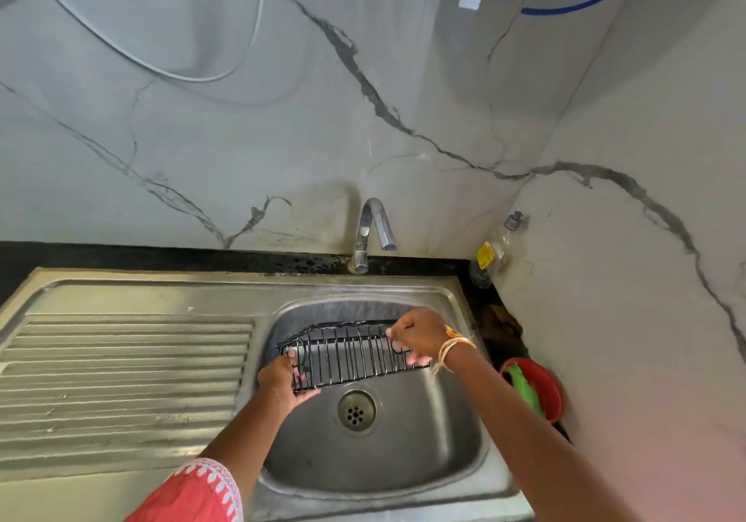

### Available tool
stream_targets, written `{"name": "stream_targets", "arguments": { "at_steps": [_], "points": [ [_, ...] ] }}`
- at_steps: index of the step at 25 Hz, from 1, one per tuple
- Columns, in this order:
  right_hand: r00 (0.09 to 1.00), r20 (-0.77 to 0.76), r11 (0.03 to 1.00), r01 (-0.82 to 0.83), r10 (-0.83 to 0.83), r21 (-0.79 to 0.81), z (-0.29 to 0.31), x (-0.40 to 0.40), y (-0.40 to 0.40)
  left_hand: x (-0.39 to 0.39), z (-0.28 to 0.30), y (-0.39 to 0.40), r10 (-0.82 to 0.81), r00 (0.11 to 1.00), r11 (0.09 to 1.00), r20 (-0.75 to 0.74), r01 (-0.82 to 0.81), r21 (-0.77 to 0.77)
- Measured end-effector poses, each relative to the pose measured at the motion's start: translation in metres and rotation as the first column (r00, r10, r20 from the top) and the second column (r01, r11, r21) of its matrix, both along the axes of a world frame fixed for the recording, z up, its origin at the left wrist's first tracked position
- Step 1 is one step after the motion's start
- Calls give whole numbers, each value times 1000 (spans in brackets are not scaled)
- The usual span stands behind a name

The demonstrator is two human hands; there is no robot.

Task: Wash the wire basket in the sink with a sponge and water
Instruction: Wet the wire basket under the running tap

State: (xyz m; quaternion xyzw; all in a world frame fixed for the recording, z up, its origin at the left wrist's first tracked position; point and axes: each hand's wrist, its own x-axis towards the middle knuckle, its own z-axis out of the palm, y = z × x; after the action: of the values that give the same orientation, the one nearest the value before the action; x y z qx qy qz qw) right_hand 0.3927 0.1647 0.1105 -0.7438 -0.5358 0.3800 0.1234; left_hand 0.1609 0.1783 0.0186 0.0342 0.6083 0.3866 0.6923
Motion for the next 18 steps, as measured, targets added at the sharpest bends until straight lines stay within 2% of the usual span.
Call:
{"name": "stream_targets", "arguments": {
  "at_steps": [3,5,7,9,13,16,18],
  "points": [
    [985,-32,968,170,-167,182,5,18,46,2,-8,6,53,998,998,21,-52,-39],
    [985,-22,945,171,-172,278,-1,19,82,4,-16,14,60,997,994,43,-55,-93],
    [997,-25,951,72,-68,301,-11,11,116,5,-25,24,54,998,989,40,-48,-138],
    [998,-34,965,-49,60,258,-19,1,138,4,-30,32,48,998,986,34,-42,-160],
    [982,-110,962,-124,155,243,-44,-7,166,0,-41,44,37,999,981,36,-30,-191],
    [930,-127,929,-319,345,187,-48,-6,180,-1,-51,46,34,999,981,-3,-34,-190],
    [885,-223,912,-390,409,129,-38,1,189,0,-55,48,40,999,981,5,-38,-189]
  ]
}}
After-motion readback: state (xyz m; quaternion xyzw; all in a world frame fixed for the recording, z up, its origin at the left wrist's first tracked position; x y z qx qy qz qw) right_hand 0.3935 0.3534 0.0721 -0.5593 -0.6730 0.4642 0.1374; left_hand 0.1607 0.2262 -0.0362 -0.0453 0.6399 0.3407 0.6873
